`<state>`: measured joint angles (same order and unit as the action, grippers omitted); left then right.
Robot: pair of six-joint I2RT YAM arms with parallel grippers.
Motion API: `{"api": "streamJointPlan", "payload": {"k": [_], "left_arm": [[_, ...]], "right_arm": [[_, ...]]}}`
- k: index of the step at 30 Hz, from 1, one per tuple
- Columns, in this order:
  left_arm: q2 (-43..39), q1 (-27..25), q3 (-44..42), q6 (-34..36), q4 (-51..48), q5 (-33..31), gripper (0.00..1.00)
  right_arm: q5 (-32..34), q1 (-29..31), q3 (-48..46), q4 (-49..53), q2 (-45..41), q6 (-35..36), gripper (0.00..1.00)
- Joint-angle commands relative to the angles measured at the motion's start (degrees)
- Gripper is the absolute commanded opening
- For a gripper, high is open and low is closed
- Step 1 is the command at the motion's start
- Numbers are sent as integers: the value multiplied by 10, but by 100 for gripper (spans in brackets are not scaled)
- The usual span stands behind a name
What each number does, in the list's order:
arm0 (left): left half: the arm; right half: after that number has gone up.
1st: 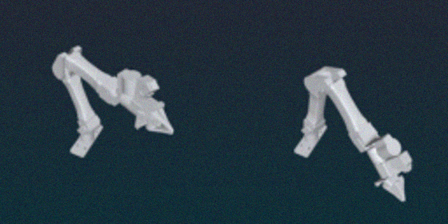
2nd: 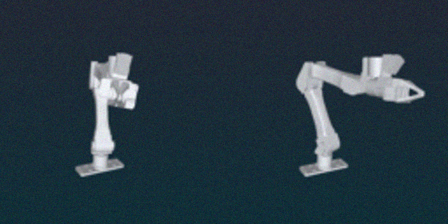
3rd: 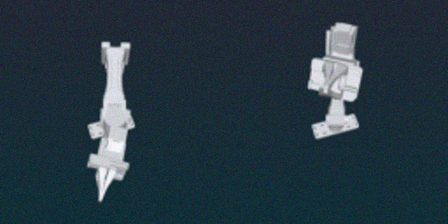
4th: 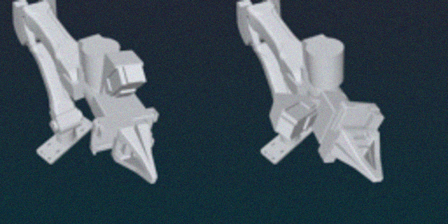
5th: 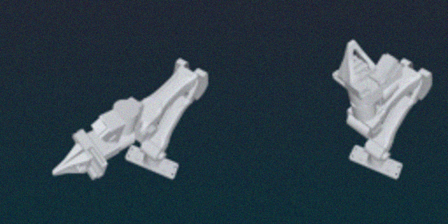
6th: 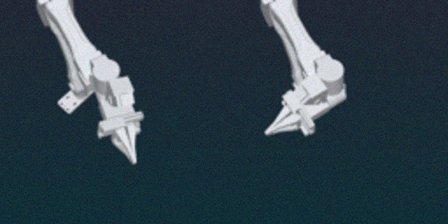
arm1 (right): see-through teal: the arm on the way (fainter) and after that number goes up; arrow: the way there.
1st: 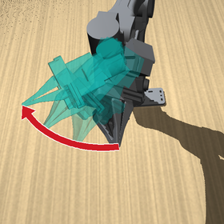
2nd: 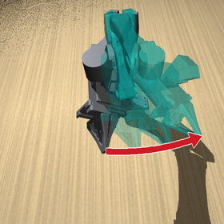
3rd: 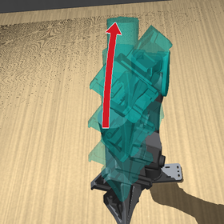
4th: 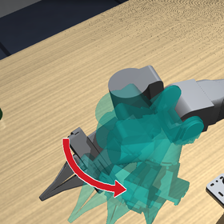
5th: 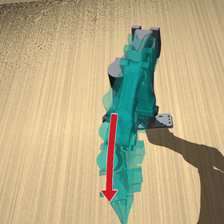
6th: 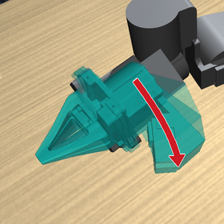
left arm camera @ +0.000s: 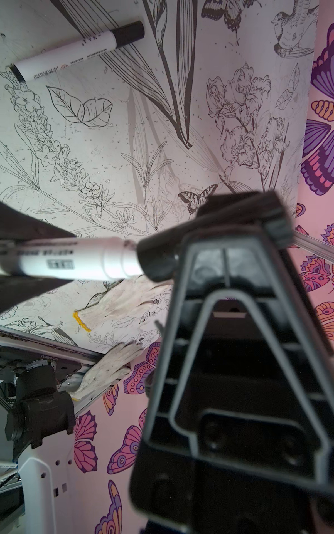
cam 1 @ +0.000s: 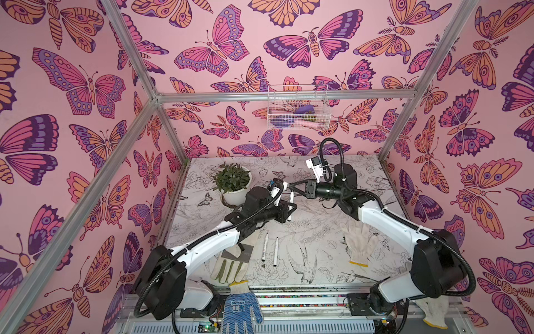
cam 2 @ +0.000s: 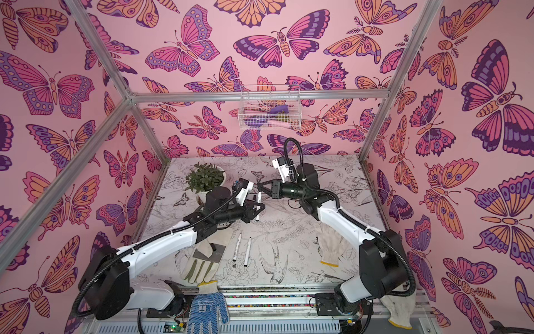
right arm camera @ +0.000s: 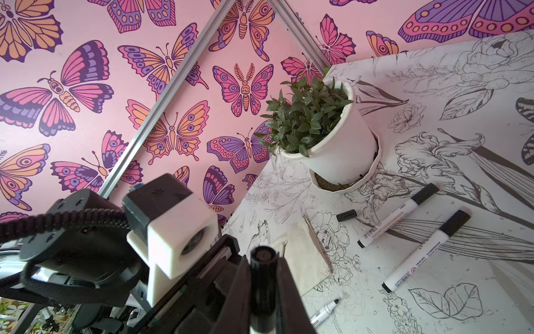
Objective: Insert the pens into the pen caps
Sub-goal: 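Press the cap onto the marker tip with the right while the left holds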
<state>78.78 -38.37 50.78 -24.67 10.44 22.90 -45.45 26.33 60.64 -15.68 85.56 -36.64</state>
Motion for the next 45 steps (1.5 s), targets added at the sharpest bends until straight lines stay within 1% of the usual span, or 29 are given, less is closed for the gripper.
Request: {"api": "streamJointPlan", "payload": {"k": [1,8,13,18,24,30,32,34,37,41,45], "left_arm": [[9,3,24,-4,38,1,0],[37,8,52,-40,103,20,0],[64,8,89,-88,155,52,0],[63,12,100,-91,161,56,0],[48,24,102,-78,147,35,0],[44,26,125,-27,89,28,0],[44,25,127,-20,78,28,0],[42,26,123,-20,77,32,0],[47,26,116,-29,75,42,0],[62,26,109,-49,75,49,0],[79,26,114,-59,80,59,0]], "right_arm": [[-8,0,-6,-10,-23,-3,0],[-12,-6,2,-62,-27,-42,0],[-39,-7,23,-66,-27,-38,0],[-72,-9,24,-40,-39,-23,0],[-111,-17,8,-18,-58,-21,0],[-160,-20,7,7,-68,-17,0],[-174,-22,9,17,-73,-16,0],[-180,-29,13,23,-80,-18,0],[-183,-40,9,-13,-84,-52,0],[-211,-40,14,-34,-79,-72,0],[-226,-40,11,-27,-87,-62,0]]}}
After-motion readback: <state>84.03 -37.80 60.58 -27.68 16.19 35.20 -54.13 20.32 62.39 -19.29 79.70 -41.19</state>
